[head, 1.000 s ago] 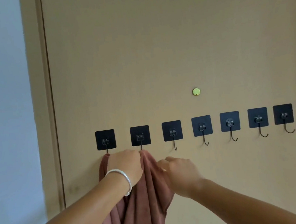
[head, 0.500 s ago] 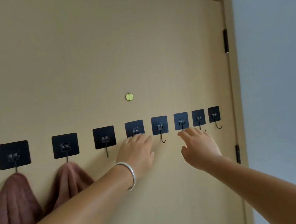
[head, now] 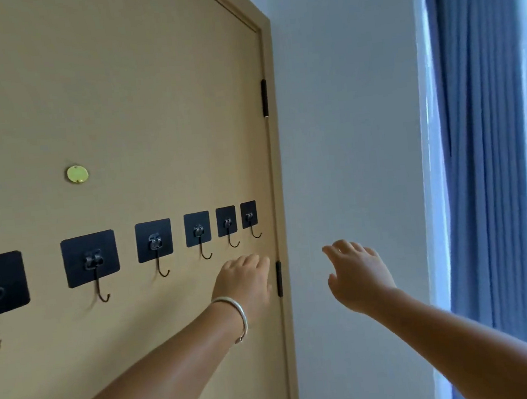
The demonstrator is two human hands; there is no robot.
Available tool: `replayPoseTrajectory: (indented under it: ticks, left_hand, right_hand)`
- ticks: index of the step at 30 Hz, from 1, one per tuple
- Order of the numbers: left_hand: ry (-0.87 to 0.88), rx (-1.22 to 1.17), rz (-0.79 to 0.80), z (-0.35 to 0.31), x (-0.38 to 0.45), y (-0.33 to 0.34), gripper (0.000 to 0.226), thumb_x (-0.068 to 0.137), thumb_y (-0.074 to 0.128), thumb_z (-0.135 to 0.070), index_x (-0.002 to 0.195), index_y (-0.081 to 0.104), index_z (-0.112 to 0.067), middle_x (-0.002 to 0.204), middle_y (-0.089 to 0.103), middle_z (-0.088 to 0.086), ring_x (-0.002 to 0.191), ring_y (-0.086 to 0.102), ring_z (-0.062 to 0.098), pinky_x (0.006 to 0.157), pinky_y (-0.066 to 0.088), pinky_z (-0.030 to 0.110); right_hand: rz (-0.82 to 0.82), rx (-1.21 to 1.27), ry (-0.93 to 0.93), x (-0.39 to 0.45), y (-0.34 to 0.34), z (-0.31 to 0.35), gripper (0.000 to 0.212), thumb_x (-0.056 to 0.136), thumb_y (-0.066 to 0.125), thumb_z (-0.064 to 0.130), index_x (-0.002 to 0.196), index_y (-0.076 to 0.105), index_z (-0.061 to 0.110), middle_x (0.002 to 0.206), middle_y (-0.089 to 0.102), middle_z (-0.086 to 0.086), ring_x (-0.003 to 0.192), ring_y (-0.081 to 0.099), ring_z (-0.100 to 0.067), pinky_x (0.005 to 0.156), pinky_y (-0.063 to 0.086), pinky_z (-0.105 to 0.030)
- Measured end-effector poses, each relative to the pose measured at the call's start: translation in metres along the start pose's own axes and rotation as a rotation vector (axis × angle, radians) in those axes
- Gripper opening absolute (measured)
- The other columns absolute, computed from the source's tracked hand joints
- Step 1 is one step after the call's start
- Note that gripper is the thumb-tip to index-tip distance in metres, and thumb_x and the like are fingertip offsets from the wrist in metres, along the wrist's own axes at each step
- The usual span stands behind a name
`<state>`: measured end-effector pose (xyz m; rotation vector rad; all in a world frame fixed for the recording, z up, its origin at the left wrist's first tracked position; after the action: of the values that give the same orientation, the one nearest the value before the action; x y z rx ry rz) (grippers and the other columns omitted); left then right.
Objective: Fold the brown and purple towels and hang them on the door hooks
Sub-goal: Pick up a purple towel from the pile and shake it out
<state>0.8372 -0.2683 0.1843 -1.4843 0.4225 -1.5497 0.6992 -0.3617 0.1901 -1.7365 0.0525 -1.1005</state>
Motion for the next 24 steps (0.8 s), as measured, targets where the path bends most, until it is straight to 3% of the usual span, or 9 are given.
replayPoseTrajectory:
  ticks: [10,19,24]
  left_hand:
    - [0.258,-0.298,-0.01,-0.136,0.015,0.01,0.043,0.092,0.048,-0.037,0.132,0.044,-0.019,0.127,0.053,0.001,0.118,0.05,0.023,0.096,0.037,0.035]
    - [0.559,-0.503,-0.083,-0.307,-0.004,-0.049,0.052,0.094,0.046,-0.036,0.141,0.037,-0.017,0.135,0.048,0.0,0.125,0.045,0.02,0.103,0.034,0.033]
    - [0.727,-0.578,-0.087,-0.41,-0.031,-0.093,0.049,0.093,0.049,-0.038,0.136,0.041,-0.017,0.131,0.053,0.002,0.121,0.05,0.022,0.102,0.039,0.037]
  right_hand:
    - [0.101,-0.291,0.326,-0.105,-0.052,-0.106,0.042,0.088,0.051,0.028,0.13,0.047,0.021,0.126,0.052,0.001,0.119,0.049,-0.022,0.097,0.036,-0.034]
    - [0.15,-0.501,0.605,-0.228,-0.142,-0.191,0.05,0.087,0.053,0.031,0.135,0.044,0.025,0.133,0.051,0.0,0.121,0.05,-0.024,0.099,0.039,-0.036]
    - [0.153,-0.6,0.76,-0.313,-0.21,-0.236,0.052,0.085,0.053,0.025,0.136,0.046,0.023,0.131,0.054,-0.001,0.118,0.052,-0.023,0.098,0.041,-0.037]
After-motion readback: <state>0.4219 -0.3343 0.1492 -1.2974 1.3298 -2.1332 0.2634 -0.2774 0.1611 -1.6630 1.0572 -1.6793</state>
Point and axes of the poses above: each hand's wrist, its own x-axis towards the middle knuckle, its own y-axis out of the palm, z = x × y, the point moved 10 cm from there along x, towards the middle knuckle
